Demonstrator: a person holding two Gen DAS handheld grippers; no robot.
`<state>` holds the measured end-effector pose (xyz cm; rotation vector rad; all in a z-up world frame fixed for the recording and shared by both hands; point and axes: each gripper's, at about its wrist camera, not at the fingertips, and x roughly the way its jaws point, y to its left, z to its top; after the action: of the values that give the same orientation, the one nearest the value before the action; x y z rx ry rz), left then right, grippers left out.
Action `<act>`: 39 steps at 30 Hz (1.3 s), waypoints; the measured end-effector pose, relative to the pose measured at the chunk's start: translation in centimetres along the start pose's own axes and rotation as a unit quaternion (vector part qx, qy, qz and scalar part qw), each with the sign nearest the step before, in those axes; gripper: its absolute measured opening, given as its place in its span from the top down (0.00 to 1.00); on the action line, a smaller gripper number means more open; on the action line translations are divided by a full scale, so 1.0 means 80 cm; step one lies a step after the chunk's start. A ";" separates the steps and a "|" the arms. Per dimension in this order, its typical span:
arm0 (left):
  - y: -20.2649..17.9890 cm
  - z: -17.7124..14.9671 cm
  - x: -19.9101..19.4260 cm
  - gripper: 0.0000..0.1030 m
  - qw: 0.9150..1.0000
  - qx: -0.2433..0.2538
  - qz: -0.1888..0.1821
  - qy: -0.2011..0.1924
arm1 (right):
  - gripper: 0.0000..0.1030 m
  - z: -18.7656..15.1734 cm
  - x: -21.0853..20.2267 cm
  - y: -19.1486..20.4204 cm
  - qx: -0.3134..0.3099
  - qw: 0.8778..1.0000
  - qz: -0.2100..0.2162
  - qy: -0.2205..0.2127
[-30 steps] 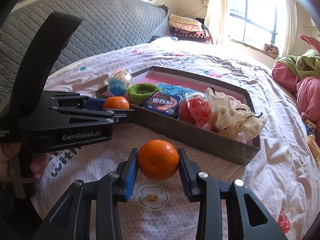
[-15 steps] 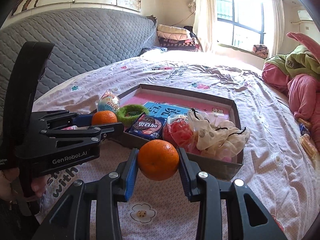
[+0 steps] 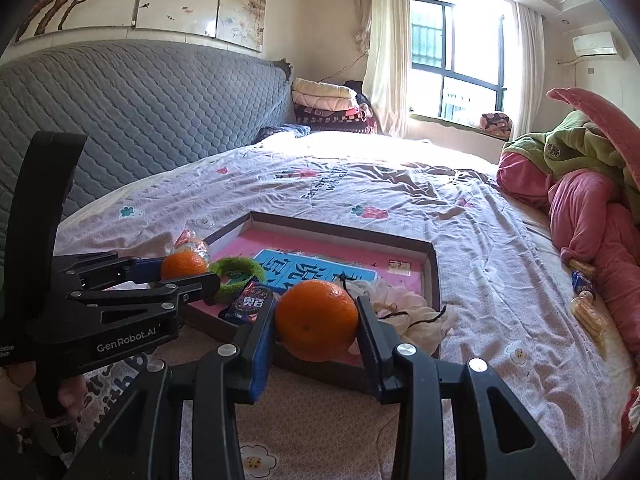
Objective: Organize objects
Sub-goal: 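Carry the orange over the tray with the left gripper while the right carries its orange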
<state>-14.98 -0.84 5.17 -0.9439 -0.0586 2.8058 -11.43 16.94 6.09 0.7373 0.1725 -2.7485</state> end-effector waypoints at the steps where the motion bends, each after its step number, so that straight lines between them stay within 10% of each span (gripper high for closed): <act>1: 0.003 0.003 0.000 0.61 1.000 -0.005 0.000 -0.002 | 0.63 0.003 0.000 -0.003 0.002 1.000 -0.005 -0.004; 20: 0.046 0.023 0.020 0.61 0.998 -0.059 0.014 -0.011 | 0.63 0.023 0.004 -0.034 0.038 0.998 -0.037 -0.032; 39: 0.024 0.004 0.049 0.61 0.999 -0.023 0.016 0.041 | 0.63 -0.017 0.036 -0.041 0.006 0.998 -0.027 0.051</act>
<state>-18.52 -2.03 2.90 -1.0788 -0.0985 2.8020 -14.18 19.61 3.61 0.8903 0.2005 -2.7665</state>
